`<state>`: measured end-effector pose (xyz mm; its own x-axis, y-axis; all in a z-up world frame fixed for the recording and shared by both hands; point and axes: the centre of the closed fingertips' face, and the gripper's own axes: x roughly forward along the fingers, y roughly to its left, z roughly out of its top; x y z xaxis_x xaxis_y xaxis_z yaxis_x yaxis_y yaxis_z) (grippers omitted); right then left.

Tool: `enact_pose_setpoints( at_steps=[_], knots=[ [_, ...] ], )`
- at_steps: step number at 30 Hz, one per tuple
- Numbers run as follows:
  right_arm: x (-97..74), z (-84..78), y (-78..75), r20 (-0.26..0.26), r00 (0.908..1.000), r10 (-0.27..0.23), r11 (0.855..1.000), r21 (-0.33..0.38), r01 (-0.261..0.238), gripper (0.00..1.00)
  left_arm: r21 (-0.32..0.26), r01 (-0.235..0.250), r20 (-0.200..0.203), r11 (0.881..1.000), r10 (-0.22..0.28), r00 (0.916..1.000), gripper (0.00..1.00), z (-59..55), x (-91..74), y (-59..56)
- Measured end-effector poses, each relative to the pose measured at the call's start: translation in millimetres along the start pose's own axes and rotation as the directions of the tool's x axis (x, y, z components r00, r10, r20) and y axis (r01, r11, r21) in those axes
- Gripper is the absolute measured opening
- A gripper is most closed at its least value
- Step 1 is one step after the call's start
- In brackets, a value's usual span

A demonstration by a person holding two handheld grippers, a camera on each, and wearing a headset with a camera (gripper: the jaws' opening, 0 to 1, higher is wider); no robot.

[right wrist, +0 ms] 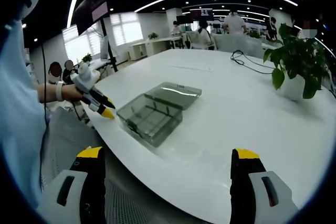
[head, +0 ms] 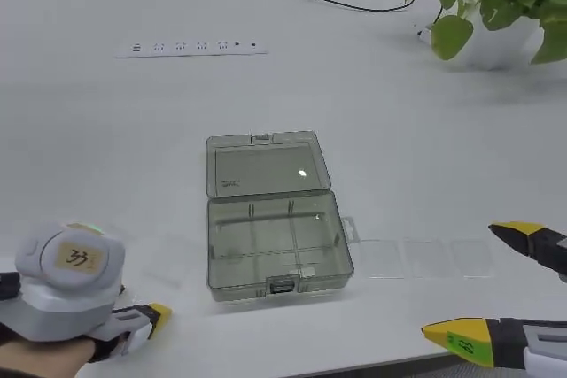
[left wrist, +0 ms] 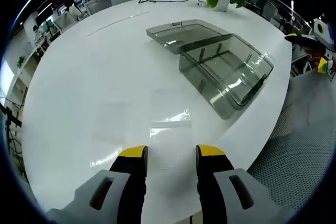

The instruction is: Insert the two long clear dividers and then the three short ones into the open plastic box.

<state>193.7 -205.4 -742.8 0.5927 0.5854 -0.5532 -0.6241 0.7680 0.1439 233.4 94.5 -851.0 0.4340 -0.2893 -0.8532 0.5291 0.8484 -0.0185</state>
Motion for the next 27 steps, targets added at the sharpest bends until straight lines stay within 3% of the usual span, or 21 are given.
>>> enact_pose_setpoints(
  at_steps=[5,16,22,27],
  knots=[
    [0.6,2.6,1.2,0.001,1.0,0.0,1.0,-0.001,0.0,1.0,0.027,-0.009,-0.015,1.0,0.009,0.9998,0.34,-0.4,-1.5,-1.0],
    [0.9,8.1,4.2,-0.001,0.9999,0.014,1.0,-0.01,-0.014,1.0,0.006,-0.017,-0.037,1.0,0.017,0.9992,0.32,-0.5,-1.1,-1.6],
    [-1.8,8.3,7.1,-0.018,0.9986,0.049,0.999,-0.018,-0.049,1.0,0.003,-0.026,-0.038,1.0,0.026,0.999,0.32,1.9,0.2,-1.3],
    [-5.1,19.4,13.4,-0.003,0.9968,0.08,0.997,-0.004,-0.08,1.0,0.006,-0.021,-0.052,1.0,0.022,0.9984,0.31,2.9,1.4,-1.0]
  ],
)
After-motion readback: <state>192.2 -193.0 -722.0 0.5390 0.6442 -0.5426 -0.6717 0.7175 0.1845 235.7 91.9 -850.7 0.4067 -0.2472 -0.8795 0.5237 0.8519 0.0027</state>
